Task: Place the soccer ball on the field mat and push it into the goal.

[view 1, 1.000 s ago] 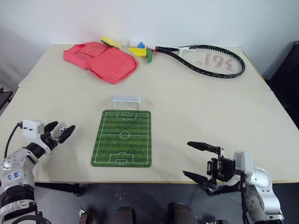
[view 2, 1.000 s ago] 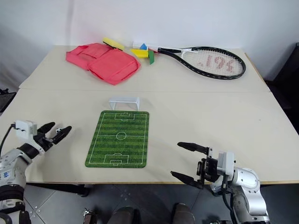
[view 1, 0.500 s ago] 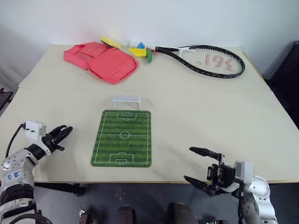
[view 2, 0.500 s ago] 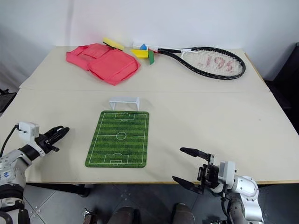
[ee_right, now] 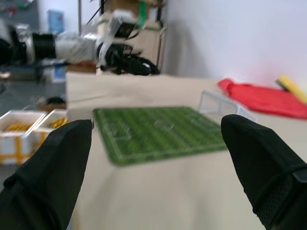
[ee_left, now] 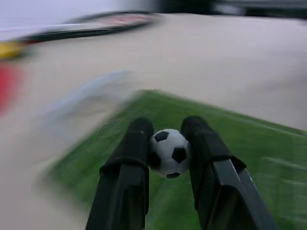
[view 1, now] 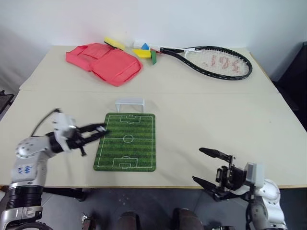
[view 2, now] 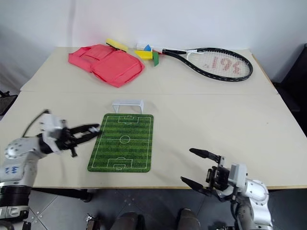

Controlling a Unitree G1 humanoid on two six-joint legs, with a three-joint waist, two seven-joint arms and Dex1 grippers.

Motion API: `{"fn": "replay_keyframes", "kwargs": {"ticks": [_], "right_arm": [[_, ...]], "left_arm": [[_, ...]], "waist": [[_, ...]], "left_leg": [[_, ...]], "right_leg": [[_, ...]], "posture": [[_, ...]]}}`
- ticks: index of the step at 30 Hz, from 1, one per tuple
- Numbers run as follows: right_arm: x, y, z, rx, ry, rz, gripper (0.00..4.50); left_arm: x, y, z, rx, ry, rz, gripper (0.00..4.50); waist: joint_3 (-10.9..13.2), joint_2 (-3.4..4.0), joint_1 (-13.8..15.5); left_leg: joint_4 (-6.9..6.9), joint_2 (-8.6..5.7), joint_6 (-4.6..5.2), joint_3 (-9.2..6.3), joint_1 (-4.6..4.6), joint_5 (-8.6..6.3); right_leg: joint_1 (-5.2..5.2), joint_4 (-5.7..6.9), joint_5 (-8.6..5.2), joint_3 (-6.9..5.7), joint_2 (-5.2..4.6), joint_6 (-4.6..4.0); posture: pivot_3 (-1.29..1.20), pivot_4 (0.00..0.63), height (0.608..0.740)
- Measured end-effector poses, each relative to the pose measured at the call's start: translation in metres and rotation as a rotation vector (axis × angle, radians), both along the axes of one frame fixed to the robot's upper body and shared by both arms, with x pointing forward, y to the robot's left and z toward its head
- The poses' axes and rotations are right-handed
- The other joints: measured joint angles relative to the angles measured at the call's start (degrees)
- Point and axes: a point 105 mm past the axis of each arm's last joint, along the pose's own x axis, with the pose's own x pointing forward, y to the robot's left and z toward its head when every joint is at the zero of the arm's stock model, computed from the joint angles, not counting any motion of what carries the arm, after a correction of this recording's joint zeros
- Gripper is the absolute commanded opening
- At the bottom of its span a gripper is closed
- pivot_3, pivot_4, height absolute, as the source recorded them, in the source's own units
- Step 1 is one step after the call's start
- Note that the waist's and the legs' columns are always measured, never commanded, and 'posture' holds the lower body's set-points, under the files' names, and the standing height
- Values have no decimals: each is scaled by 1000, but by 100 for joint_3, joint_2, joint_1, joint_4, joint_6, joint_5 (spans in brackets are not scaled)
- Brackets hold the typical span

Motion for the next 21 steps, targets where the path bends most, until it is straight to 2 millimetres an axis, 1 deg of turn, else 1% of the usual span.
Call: {"fn": "replay_keyframes", "kwargs": {"ticks": [1,3,5,7,10,12,17,21], "right_arm": [[0,-5,-2,-30,8,4,4500],[-2,-13,-8,-84,36,14,4500],[-3,-17,-12,-108,48,25,4500],[-3,-18,-13,-137,48,34,4500],[2,-18,-6,-158,37,42,4500],[4,-13,1,-155,31,48,4500],[7,-1,18,-158,19,59,4500],[11,5,26,-162,25,48,4500]], "left_arm": [[-7,-10,-8,28,23,-65,862],[-13,-22,-22,51,70,-130,862],[-14,-25,-28,52,78,-145,862],[-13,-23,-34,63,71,-145,862],[-10,-20,-48,73,78,-133,862],[-7,-20,-57,74,87,-131,862],[-3,-19,-58,105,52,-142,862],[-3,-16,-67,125,70,-138,862]], "waist": [[0,1,-2],[3,8,-37],[4,8,-39],[5,14,-27],[7,18,-8],[7,19,9],[7,19,83],[7,19,117]], "left_leg": [[-1,2,0,1,2,0],[-3,14,-2,6,4,1],[-2,23,-6,8,6,1],[1,24,-7,10,7,1],[8,22,-6,13,6,0],[8,23,-6,13,5,0],[12,23,-6,13,3,-1],[11,23,-6,13,1,-1]], "right_leg": [[0,0,0,1,1,0],[-2,-1,-1,1,13,-1],[-2,0,-1,2,23,-3],[-2,-1,-1,6,24,-3],[-2,0,1,10,24,-3],[-3,1,1,9,24,-3],[-4,-1,2,9,24,-3],[-4,-1,2,9,25,-3]], "posture": [[0,150,740],[0,150,740],[0,150,740],[0,150,740],[0,150,740],[0,150,740],[0,150,740],[0,150,740]]}}
